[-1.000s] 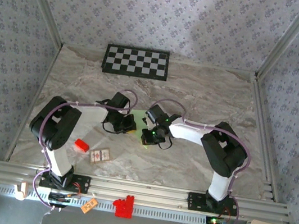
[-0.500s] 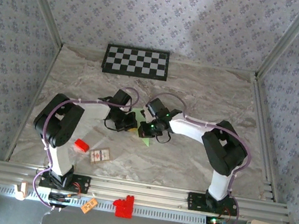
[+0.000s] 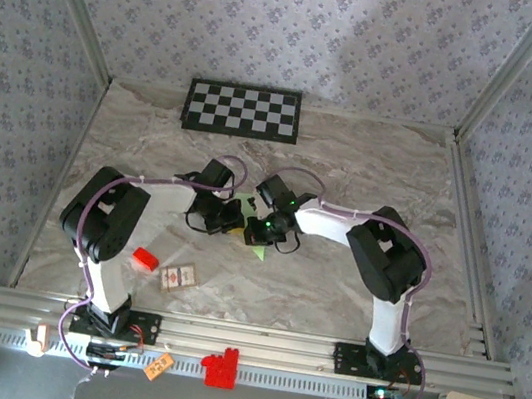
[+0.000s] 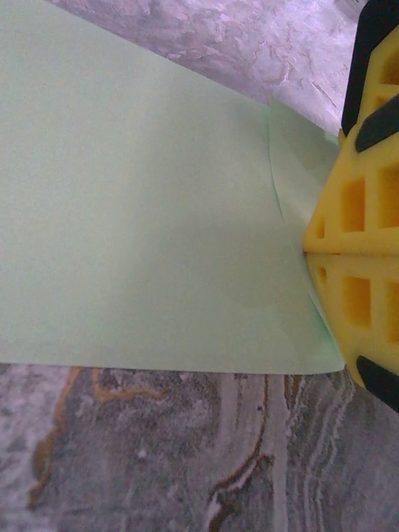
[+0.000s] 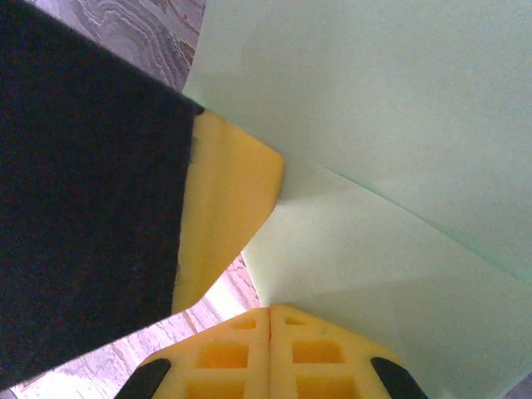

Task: Fold a paper plane with a square sheet of paper (pick it up from the middle)
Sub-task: Third fold the triangle at the center of the table, then fourth fold the wing at the center of the table.

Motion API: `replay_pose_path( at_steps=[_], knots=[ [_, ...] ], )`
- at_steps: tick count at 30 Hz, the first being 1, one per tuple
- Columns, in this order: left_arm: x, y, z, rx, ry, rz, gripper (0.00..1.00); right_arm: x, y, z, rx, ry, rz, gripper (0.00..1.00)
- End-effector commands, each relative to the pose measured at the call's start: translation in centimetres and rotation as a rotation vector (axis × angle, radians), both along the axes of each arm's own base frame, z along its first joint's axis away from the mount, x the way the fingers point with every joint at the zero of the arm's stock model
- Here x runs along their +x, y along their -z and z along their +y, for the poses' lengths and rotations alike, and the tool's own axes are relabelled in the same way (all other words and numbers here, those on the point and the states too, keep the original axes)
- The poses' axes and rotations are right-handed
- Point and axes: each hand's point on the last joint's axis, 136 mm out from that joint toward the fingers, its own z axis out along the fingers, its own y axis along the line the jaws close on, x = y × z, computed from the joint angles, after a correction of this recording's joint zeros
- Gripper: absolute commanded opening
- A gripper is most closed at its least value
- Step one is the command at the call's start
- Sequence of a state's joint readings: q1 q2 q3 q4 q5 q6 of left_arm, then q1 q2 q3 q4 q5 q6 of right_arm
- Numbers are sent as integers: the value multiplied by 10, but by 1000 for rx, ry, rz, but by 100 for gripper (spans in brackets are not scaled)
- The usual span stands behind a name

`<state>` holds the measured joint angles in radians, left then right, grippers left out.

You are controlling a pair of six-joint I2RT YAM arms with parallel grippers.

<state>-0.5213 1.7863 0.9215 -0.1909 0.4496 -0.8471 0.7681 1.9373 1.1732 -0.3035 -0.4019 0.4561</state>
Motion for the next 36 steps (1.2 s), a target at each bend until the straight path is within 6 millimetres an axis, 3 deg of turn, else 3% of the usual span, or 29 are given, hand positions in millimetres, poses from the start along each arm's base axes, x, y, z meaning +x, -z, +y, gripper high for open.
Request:
replay_pose_path(
  at_steps=[1,8,13,16,20,23,26,32,36],
  knots=[
    [-36,56,48,223,-56,172,2,-24,23,-28,-80,5,80,4],
    [-36,62,53,230,-59,184,1,-57,10,-52,-46,-13,111,5],
    [-27,49,39,162,-41,154,2,-64,0,-67,-47,-5,92,6],
    [-13,24,21,75,-25,101,7,-50,-23,-61,9,18,13,8],
    [13,-30,2,-41,-35,-18,19,-19,-63,-54,79,87,-155,20],
    [27,-63,3,-96,-80,-90,31,0,-77,-53,81,135,-238,27],
    [34,-77,17,-126,-149,-120,42,10,-87,-44,97,137,-267,31],
    [29,-66,52,-128,-271,-103,47,15,-72,-21,65,97,-242,32],
    [23,-54,53,-155,-280,-61,47,17,-56,-12,32,80,-210,30]
  ],
)
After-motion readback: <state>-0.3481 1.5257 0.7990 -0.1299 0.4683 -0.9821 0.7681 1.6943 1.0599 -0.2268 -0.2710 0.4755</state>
